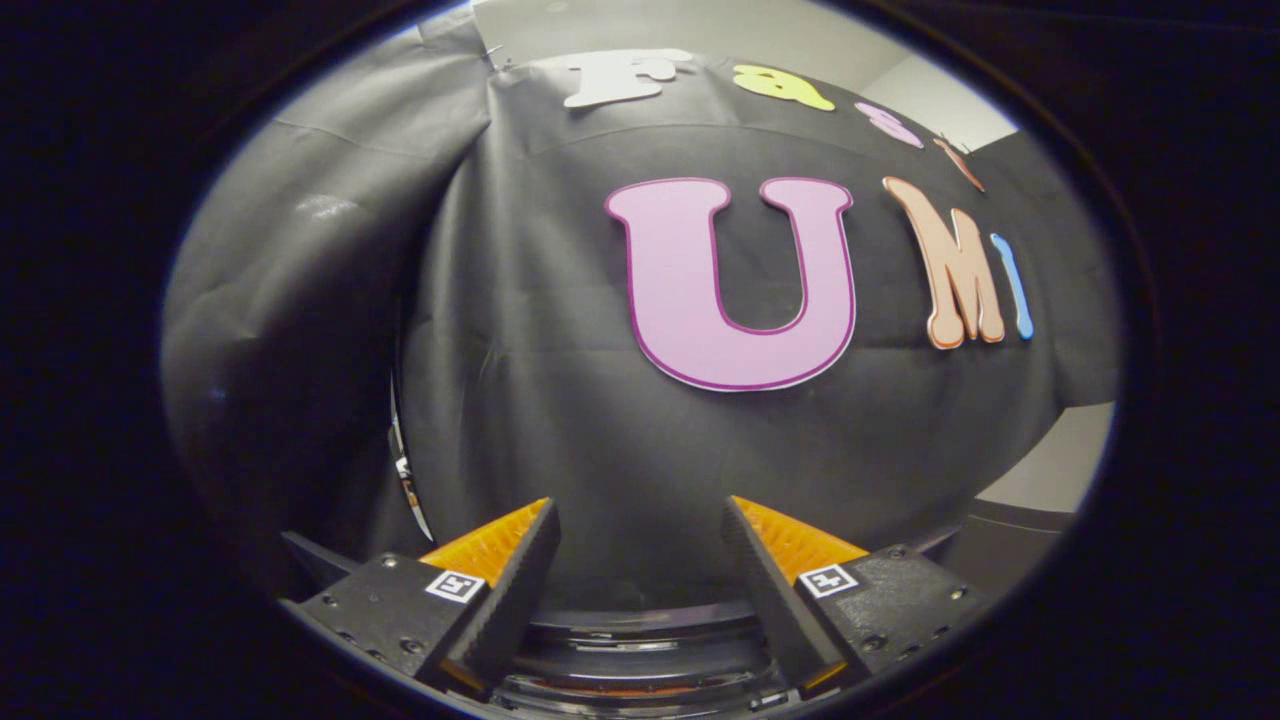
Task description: Put the clothes into the washing machine and then close the washing machine lid.
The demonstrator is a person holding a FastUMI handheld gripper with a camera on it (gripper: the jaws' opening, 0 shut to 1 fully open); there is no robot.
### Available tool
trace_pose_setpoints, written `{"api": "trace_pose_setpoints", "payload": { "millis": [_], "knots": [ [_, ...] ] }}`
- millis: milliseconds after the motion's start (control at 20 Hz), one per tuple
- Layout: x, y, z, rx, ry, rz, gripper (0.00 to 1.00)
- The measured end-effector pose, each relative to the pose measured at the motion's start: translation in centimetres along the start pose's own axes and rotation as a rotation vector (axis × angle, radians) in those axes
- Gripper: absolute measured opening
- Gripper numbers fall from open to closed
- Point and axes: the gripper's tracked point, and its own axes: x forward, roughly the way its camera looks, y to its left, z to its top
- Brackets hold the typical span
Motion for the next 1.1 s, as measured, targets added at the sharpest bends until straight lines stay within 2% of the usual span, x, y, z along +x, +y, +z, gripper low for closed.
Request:
{"api": "trace_pose_setpoints", "payload": {
  "millis": [400,650,1100],
  "knots": [
    [-3.1,0.0,-0.2,-0.005,0.022,0.007,0.98],
    [-5.1,0.0,0.5,0.005,-0.069,0.018,0.98],
    [-7.9,-0.1,0.5,0.019,-0.096,0.078,0.98]
  ]
}}
